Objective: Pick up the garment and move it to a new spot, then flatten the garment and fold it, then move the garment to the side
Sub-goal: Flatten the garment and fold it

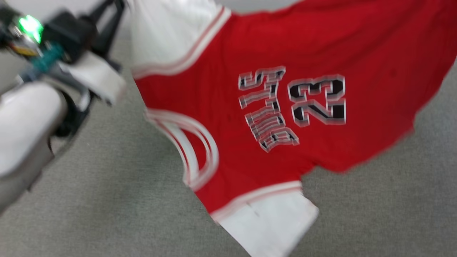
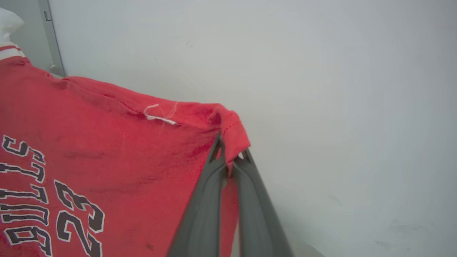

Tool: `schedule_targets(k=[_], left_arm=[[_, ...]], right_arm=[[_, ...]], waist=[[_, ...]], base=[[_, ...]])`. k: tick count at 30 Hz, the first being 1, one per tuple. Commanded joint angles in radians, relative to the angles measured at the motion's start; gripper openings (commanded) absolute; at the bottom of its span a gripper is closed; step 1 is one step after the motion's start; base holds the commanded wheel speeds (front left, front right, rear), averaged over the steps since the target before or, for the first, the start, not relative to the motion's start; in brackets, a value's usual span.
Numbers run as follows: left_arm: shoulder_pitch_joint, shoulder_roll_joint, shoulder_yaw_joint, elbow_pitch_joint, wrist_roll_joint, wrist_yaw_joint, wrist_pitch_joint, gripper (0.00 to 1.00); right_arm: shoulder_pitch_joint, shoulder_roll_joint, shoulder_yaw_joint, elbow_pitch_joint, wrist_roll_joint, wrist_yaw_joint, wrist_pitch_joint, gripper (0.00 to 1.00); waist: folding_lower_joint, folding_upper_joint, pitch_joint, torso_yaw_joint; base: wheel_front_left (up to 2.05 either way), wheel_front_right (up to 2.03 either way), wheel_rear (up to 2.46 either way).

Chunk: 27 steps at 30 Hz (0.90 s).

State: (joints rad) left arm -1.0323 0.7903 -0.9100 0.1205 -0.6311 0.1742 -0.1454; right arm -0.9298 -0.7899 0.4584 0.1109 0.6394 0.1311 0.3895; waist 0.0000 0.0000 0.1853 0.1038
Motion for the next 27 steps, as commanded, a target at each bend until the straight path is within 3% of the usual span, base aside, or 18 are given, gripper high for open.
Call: schedule_targets(k=[1, 11, 18, 27], left_arm=[[-0.074, -0.013, 0.016, 0.033, 0.02, -0.014, 0.001, 0.0], [-0.491, -0.05, 0.057, 0.198, 0.153, -0.102, 0.038, 0.0], [-0.778, -0.11, 0.094, 0.353, 0.208, -0.147, 0.025, 0.0], [-0.951, -0.173, 0.093, 0.552, 0.231, -0.205, -0.027, 0.0]], right_arm=[[-0.07, 0.027, -0.009, 0.02, -0.021, -0.001, -0.002, 0.0], [-0.473, 0.126, -0.002, 0.194, -0.129, -0.001, -0.027, 0.0], [-0.744, 0.17, 0.062, 0.364, -0.215, -0.001, -0.1, 0.0], [-0.958, 0.23, 0.16, 0.548, -0.199, -0.001, -0.186, 0.0]], waist=[[0.0, 0.0, 0.063, -0.027], [0.0, 0.0, 0.236, -0.063], [0.0, 0.0, 0.311, -0.075], [0.0, 0.0, 0.346, -0.085]], base=[[0.0, 0.0, 0.0], [0.0, 0.0, 0.0], [0.0, 0.0, 0.0], [0.0, 0.0, 0.0]])
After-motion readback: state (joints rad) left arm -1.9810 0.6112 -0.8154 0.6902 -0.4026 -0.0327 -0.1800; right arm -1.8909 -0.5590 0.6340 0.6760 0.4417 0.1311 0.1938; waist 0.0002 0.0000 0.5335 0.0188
